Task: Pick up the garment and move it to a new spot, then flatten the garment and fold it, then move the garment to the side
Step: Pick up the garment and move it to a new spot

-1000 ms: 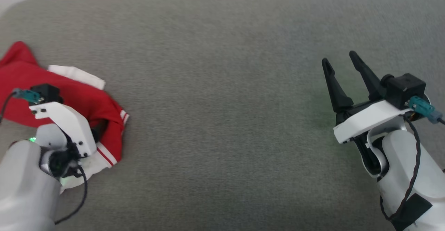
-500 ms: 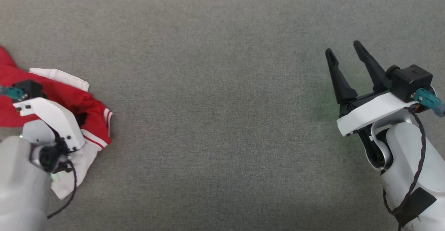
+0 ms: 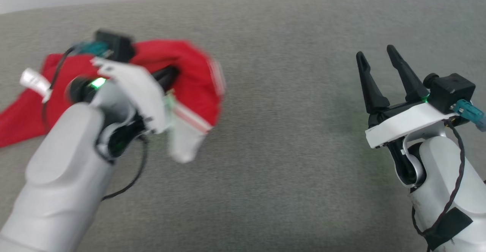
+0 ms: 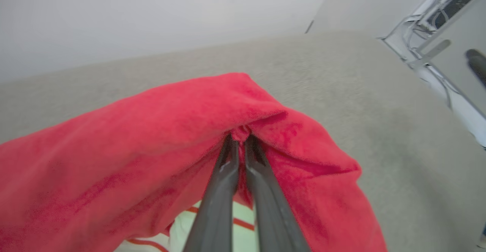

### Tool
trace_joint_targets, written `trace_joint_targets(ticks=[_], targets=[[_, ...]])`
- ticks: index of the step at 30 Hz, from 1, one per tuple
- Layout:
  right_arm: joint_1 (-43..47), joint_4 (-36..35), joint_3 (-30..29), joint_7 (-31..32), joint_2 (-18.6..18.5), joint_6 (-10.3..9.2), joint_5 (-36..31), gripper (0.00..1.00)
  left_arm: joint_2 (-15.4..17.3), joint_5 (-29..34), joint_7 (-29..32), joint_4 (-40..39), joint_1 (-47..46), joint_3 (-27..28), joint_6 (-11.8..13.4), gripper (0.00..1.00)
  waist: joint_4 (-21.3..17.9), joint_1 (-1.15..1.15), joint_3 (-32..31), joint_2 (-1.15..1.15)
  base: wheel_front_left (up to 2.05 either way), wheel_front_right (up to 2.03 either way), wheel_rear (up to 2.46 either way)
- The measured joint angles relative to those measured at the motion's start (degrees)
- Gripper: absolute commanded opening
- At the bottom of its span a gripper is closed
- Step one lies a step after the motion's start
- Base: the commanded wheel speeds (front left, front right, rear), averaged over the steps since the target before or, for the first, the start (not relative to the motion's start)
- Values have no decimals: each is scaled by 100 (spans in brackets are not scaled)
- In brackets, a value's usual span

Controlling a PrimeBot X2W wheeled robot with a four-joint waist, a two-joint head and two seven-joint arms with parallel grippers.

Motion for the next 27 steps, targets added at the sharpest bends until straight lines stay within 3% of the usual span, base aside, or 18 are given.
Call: trace_joint_targets(ticks=[4,9,12,22,27], targets=[[1,-34,-120,0,88,1,44,100,-182,-283,11,-461,-530,-631,0,0,-268,0,109,0,0,0,0],[-2,-57,-319,0,156,1,108,100,-667,-767,-271,-757,-1364,-1428,-1,0,-637,0,293,0,0,0,0],[-1,-81,-449,1,223,1,148,100,-809,-1281,-397,-851,-1666,-1896,-9,0,-846,0,401,0,0,0,0],[136,-126,-786,0,468,1,238,100,241,-1610,341,37,-1822,-3472,-18,0,-1376,0,596,0,0,0,0],[236,-138,-814,0,576,1,243,100,444,-1546,721,481,-1956,-3960,-18,0,-1495,0,612,0,0,0,0]])
